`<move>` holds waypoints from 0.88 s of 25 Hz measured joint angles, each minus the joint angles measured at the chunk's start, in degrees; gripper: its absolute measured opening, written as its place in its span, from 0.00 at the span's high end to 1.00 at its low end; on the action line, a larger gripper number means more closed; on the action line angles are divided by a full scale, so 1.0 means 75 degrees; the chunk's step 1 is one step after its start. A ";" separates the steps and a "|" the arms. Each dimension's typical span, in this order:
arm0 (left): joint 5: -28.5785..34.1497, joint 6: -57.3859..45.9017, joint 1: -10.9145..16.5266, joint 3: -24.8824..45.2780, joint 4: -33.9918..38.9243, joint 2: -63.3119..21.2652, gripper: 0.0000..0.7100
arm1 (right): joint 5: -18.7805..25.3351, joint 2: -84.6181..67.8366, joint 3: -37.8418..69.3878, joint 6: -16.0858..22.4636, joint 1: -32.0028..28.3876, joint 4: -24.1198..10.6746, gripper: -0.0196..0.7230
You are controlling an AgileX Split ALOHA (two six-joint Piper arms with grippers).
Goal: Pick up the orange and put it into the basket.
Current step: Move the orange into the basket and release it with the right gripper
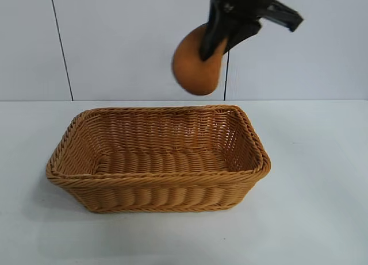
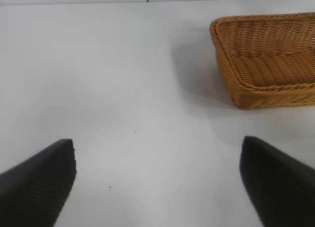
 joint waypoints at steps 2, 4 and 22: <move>0.0000 0.0000 0.0000 0.0000 0.0000 0.0000 0.09 | -0.0263 0.0266 0.0000 0.0032 0.0315 -0.0009 0.94; 0.0000 0.0000 0.0000 0.0000 0.0000 0.0000 0.09 | -0.0615 0.0632 0.0000 0.0095 0.0507 -0.0098 0.94; 0.0000 0.0000 0.0000 0.0000 0.0056 0.0000 0.09 | -0.1153 0.2463 -0.0101 0.0002 0.0565 -0.0393 0.40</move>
